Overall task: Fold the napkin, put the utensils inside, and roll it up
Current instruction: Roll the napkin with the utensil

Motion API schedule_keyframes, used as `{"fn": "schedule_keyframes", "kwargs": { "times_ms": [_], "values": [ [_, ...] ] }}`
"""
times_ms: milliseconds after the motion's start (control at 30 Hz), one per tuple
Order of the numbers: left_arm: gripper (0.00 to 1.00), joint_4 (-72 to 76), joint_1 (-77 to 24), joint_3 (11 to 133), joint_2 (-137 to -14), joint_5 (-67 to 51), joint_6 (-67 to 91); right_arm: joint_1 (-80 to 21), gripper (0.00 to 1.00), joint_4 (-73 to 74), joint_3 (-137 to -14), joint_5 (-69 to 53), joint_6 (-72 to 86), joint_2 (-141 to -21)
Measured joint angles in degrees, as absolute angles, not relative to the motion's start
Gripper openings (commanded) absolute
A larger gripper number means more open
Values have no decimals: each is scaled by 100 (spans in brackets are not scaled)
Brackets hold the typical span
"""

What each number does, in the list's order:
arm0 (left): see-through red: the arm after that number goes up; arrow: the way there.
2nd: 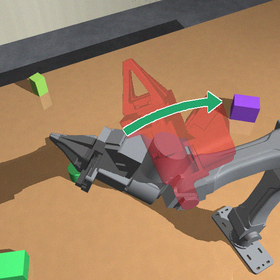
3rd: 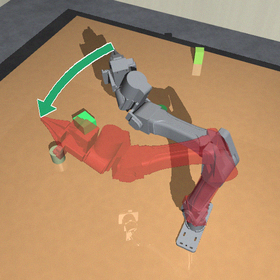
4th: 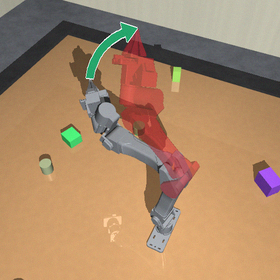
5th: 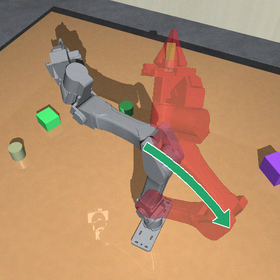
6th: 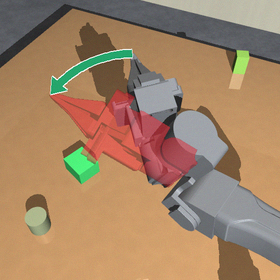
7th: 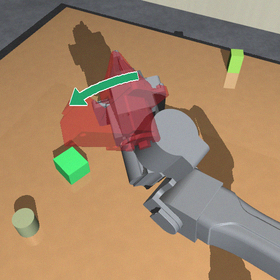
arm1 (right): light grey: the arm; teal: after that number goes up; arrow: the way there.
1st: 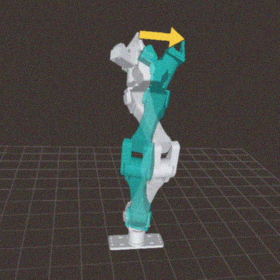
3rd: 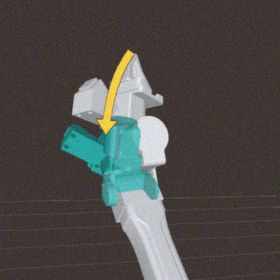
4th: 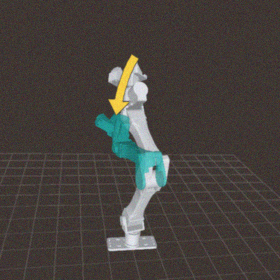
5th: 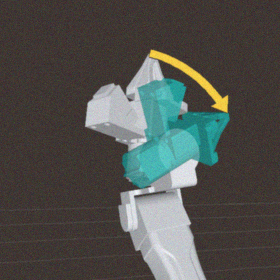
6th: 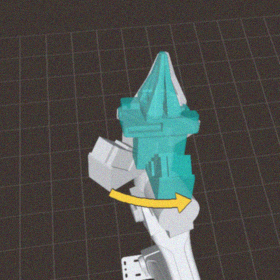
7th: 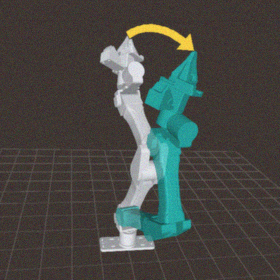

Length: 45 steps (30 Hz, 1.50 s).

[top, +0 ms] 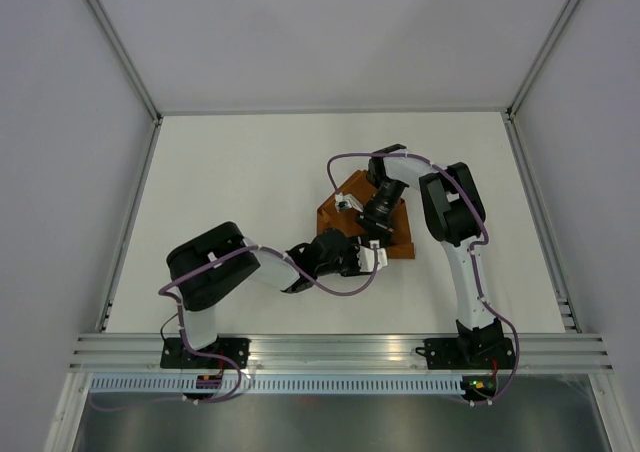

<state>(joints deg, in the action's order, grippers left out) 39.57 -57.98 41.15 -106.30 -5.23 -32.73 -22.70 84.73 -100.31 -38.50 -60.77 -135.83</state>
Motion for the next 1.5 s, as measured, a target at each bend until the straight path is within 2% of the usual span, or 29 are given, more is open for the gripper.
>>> {"fn": "schedule_keyframes", "kwargs": {
  "times_ms": [200,267,333,400,500,533,633,833,1033,1300,1500],
  "values": [
    [40,3688,-5695,4276,-10704,-884,-3061,-2265,4,8473,-10027,-3854,-6082,-13583],
    [31,3697,-5669,4305,-10746,-923,-2982,-2263,4,8490,-10009,-3848,-6084,-13583],
    [26,3726,-5642,4324,-10781,-967,-2926,-2261,4,8495,-9990,-3848,-6084,-13583],
    [16,3758,-5634,4329,-10803,-1015,-2869,-2250,4,8499,-9981,-3844,-6086,-13583],
    [4,3806,-5607,4348,-10836,-1114,-2749,-2224,8,8512,-9946,-3846,-6084,-13583],
    [3,3841,-5592,4348,-10851,-1168,-2689,-2213,15,8510,-9924,-3854,-6082,-13581],
    [2,3990,-5542,4342,-10906,-1337,-2497,-2165,32,8490,-9841,-3896,-6053,-13546],
    [2,4176,-5402,4442,-11093,-1844,-1953,-2014,51,8283,-9452,-4045,-5811,-13209],
    [2,3940,-5159,4757,-11281,-2311,-1413,-1806,57,7113,-8661,-4097,-5140,-12376],
    [2,4456,-4834,4425,-11288,-2877,-779,-1120,59,4311,-7815,-4136,-4217,-11544],
    [2,4552,-4720,4342,-11290,-3253,-379,-464,59,3070,-6906,-4318,-4180,-10831]
  ]
}}
